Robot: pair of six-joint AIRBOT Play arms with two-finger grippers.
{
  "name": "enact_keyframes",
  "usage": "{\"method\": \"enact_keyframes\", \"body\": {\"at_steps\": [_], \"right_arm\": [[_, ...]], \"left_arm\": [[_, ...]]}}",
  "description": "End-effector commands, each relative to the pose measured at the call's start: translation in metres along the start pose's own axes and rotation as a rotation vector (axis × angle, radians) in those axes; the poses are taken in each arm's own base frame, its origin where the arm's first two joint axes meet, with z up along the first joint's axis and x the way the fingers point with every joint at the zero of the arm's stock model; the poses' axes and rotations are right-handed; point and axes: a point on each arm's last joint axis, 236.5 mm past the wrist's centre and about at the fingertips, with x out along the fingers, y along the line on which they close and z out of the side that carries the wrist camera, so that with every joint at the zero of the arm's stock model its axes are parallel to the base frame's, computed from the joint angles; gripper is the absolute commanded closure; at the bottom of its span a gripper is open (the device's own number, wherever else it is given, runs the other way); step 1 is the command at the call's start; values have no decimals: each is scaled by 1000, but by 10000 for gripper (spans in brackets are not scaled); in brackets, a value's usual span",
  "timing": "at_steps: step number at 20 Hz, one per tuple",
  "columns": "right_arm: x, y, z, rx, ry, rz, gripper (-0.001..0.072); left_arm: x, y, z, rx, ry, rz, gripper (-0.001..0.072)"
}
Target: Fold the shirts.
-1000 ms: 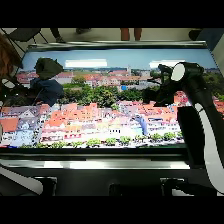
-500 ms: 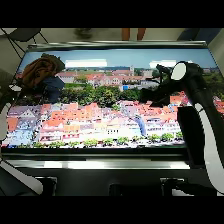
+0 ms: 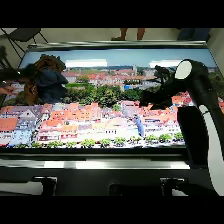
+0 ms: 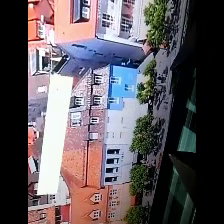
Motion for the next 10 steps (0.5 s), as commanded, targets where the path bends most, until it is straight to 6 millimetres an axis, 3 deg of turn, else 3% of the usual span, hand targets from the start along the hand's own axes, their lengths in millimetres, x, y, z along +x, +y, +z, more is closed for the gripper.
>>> {"method": "enact_keyframes", "body": {"at_steps": [1, 3, 5, 8, 10], "right_arm": [[-27, -20, -2, -48, -66, -109, 109], [-50, -31, -2, -58, -133, -173, 109], [-75, -37, -5, -67, -201, -214, 109], [-111, -36, -15, -79, -296, -237, 109], [-136, -37, -24, -84, -364, -252, 109]], "left_arm": [[-113, -125, 22, 289, -174, -102, 680], [-161, -196, 8, 396, -239, -200, 680], [-186, -254, -19, 450, -240, -312, 680], [-179, -313, -75, 509, -127, -460, 679], [-145, -332, -125, 524, 3, -516, 679]]}}
